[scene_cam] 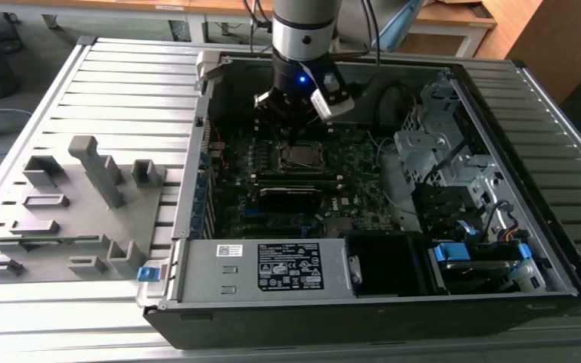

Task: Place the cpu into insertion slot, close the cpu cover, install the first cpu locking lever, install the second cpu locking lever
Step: 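Install the first cpu locking lever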

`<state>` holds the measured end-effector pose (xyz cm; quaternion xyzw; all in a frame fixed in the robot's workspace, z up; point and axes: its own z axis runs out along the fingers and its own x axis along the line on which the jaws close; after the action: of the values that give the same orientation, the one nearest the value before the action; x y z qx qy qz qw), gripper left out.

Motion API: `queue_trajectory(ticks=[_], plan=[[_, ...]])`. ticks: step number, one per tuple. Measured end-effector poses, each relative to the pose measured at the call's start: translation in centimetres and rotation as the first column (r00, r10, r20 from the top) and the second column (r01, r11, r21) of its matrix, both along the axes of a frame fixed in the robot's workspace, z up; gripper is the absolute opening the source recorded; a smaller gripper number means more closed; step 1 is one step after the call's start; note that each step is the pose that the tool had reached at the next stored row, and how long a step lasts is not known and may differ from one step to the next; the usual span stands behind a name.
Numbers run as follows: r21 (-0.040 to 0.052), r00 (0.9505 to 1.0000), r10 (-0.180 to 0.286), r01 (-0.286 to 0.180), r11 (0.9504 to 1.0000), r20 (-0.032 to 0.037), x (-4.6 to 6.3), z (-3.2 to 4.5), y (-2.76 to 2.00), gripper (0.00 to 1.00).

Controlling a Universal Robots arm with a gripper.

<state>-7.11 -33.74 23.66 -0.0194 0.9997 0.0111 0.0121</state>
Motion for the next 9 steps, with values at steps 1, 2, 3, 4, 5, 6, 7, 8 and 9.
queue_trajectory(ticks=[1, 2, 3, 4, 5, 6, 7, 8, 9], plan=[[0.0, 1.0, 0.0, 0.0, 1.0, 0.0, 0.0, 0.09, 0.0, 0.11], [0.0, 1.0, 0.0, 0.0, 1.0, 0.0, 0.0, 0.17, 0.0, 0.11], [0.0, 1.0, 0.0, 0.0, 1.0, 0.0, 0.0, 0.26, 0.0, 0.11], [0.0, 1.0, 0.0, 0.0, 1.0, 0.0, 0.0, 0.35, 0.0, 0.11], [0.0, 1.0, 0.0, 0.0, 1.0, 0.0, 0.0, 0.45, 0.0, 0.11], [0.0, 1.0, 0.0, 0.0, 1.0, 0.0, 0.0, 0.55, 0.0, 0.11], [0.0, 1.0, 0.0, 0.0, 1.0, 0.0, 0.0, 0.64, 0.0, 0.11], [0.0, 1.0, 0.0, 0.0, 1.0, 0.0, 0.0, 0.74, 0.0, 0.11], [0.0, 1.0, 0.0, 0.0, 1.0, 0.0, 0.0, 0.84, 0.0, 0.11]])
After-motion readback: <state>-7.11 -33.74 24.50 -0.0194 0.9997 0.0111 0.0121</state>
